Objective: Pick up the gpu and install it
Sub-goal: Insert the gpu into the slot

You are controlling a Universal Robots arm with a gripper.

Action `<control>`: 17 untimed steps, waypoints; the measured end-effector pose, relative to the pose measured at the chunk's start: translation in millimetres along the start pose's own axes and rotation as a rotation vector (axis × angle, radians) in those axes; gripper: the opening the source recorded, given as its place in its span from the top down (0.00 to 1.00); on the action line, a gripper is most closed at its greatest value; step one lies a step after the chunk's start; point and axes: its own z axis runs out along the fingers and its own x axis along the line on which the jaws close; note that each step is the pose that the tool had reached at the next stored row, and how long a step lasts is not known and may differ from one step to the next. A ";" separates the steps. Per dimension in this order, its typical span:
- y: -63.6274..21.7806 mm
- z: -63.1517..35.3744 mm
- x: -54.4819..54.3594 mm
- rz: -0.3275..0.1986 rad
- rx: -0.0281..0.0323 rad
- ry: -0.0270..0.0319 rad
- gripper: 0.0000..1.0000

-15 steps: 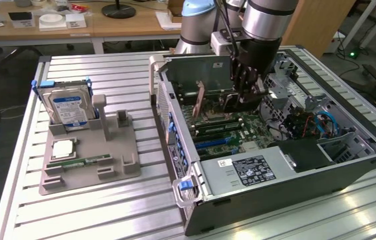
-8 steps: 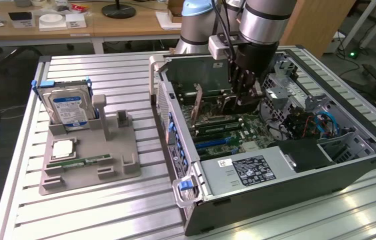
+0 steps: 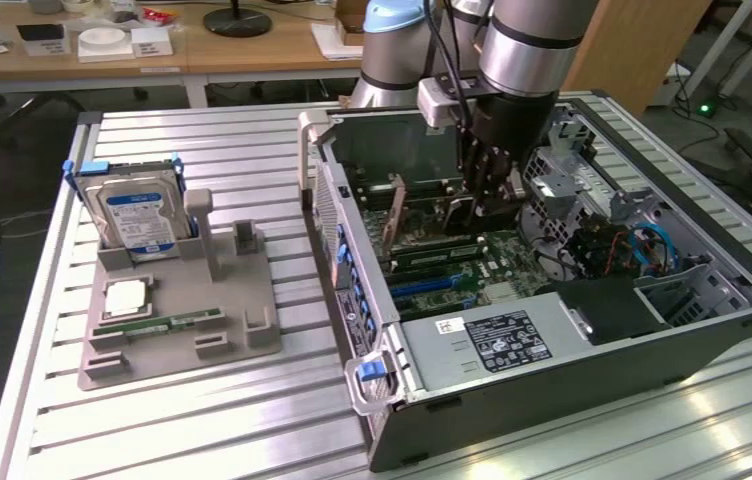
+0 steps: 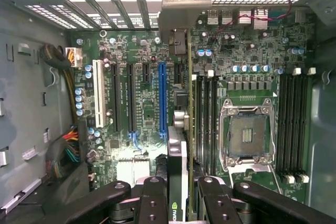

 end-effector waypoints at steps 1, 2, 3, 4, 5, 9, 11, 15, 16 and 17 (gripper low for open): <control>0.0 -0.1 0.0 0.000 -0.0001 0.0001 0.73; 0.0 -0.1 0.0 0.000 -0.0001 0.0002 0.73; 0.0 0.0 0.0 0.000 0.0000 0.0001 0.73; 0.0 -0.1 0.0 0.000 0.0000 0.0001 0.73; 0.0 0.0 0.0 0.000 -0.0001 0.0001 0.73; 2.0 0.8 0.1 0.000 0.0000 -0.0001 0.73; 2.0 1.3 0.2 0.000 0.0000 0.0001 0.73; 2.0 1.4 3.5 0.000 0.0000 0.0014 0.73; 2.0 1.4 4.0 0.000 0.0000 0.0017 0.73; 2.0 1.6 4.4 0.000 0.0001 0.0019 0.73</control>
